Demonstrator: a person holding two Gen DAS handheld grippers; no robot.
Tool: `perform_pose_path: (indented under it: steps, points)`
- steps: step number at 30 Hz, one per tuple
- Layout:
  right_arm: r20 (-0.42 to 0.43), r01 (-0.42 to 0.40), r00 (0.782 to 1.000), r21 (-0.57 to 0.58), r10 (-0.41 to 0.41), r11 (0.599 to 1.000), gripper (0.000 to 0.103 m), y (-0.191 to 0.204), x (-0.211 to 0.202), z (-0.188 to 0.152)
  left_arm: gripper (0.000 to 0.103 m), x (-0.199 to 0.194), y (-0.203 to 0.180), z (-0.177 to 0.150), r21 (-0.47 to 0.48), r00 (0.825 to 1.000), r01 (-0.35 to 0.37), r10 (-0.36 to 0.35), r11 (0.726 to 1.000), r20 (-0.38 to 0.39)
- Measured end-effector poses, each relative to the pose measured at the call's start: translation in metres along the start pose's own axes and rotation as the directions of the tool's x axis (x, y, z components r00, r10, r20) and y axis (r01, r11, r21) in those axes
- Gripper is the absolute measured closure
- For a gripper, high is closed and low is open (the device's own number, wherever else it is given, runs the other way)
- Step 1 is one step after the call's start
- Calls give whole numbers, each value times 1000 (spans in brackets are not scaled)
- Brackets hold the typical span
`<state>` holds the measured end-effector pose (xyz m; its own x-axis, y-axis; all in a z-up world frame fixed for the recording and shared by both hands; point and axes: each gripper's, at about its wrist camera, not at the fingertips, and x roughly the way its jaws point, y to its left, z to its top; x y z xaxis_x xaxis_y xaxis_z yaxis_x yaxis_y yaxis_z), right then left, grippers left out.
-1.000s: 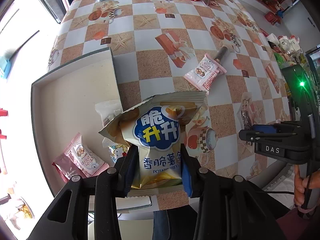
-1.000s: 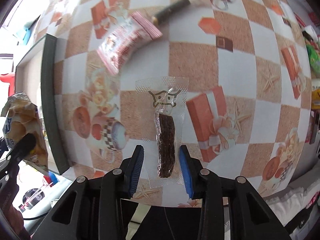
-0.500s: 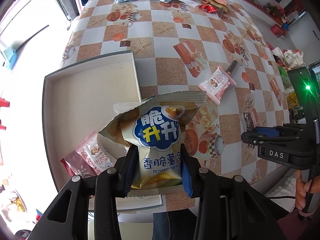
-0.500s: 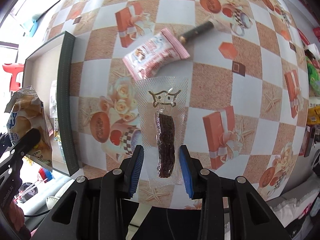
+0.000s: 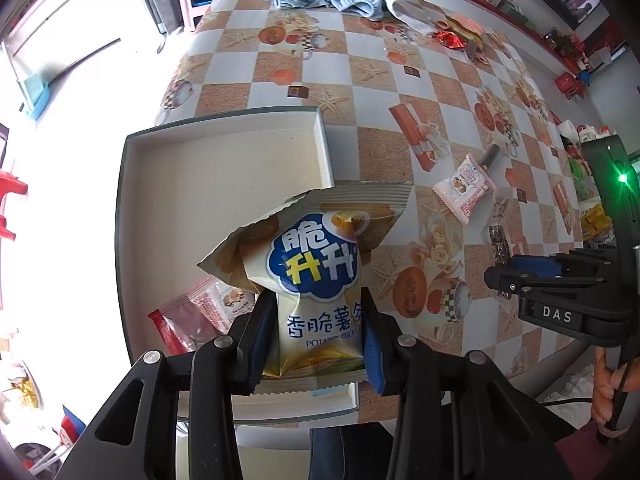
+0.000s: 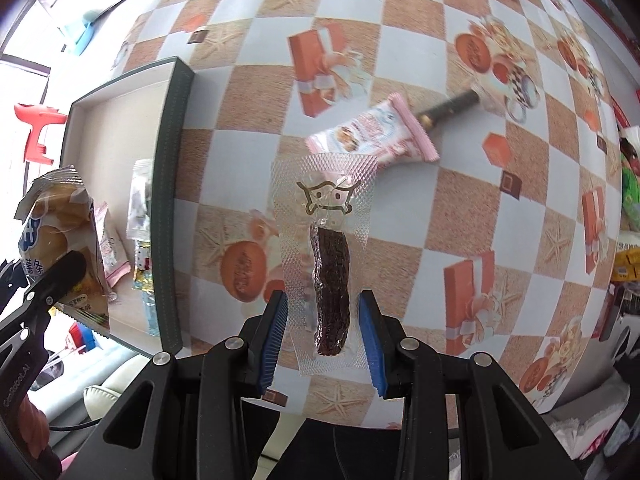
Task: Organize snacks
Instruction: 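Carry the chip bag and jerky stick over the gray box with both tools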
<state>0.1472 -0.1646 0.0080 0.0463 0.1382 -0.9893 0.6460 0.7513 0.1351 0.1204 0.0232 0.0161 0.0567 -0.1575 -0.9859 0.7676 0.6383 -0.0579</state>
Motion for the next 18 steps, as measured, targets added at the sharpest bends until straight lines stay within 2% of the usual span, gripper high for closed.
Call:
perform_pose_path:
  steps: [18]
  points:
    - [23, 13, 1000, -111, -11, 994, 65, 64, 0, 22, 60, -5, 53, -8, -107, 1000, -18, 20, 994, 19]
